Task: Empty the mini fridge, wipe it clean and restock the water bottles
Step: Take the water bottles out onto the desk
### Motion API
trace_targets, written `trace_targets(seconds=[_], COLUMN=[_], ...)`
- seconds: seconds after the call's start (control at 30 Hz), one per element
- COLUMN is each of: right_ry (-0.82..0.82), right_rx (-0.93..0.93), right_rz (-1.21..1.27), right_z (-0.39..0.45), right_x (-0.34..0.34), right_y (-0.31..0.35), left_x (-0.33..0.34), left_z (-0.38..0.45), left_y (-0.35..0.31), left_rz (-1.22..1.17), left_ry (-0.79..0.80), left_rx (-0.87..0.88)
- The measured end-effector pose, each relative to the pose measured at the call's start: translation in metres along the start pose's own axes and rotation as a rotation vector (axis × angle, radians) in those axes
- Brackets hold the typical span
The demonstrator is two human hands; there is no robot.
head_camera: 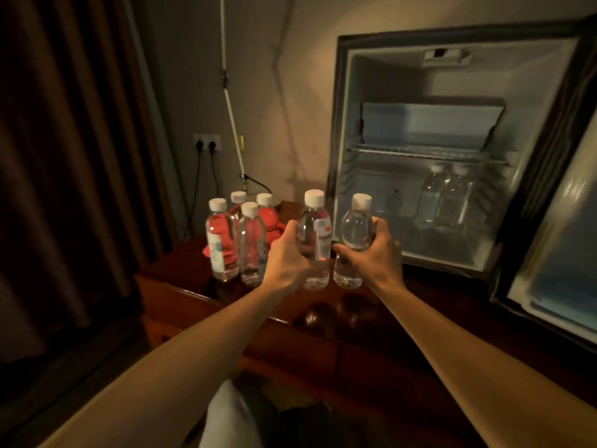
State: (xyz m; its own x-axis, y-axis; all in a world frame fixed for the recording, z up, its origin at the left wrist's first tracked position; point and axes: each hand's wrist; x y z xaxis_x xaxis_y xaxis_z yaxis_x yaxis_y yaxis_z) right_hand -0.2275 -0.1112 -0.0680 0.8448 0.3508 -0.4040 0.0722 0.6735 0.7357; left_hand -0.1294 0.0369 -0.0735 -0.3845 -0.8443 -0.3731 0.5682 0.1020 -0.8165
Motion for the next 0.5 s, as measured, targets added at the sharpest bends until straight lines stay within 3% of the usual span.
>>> trace_targets(seconds=[0.23, 0.5], right_ry=[0.173, 0.23], right_rx=[-0.028, 0.049], right_rz=[0.071, 0.185], right_z=[-0.042, -0.02], right_x=[0.038, 0.075], right_y=[0.014, 0.014], left_x=[-0.026, -0.021], left_z=[-0.041, -0.031], left_y=[0.038, 0.063], left_rz=[0.111, 0.201], left_ry=[-0.107, -0.276], left_rx=[-0.095, -0.124])
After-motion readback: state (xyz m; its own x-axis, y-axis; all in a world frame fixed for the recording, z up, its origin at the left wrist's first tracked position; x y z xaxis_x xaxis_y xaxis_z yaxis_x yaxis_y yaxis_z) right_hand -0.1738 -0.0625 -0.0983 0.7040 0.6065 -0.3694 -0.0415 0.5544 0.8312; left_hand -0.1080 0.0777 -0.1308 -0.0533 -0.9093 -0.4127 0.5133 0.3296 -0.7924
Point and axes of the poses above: each hand's wrist, its own z-axis towards the middle knuckle, its own x-axis out of the palm, y = z × x, and after that the axes turned 1 degree about z, right-handed
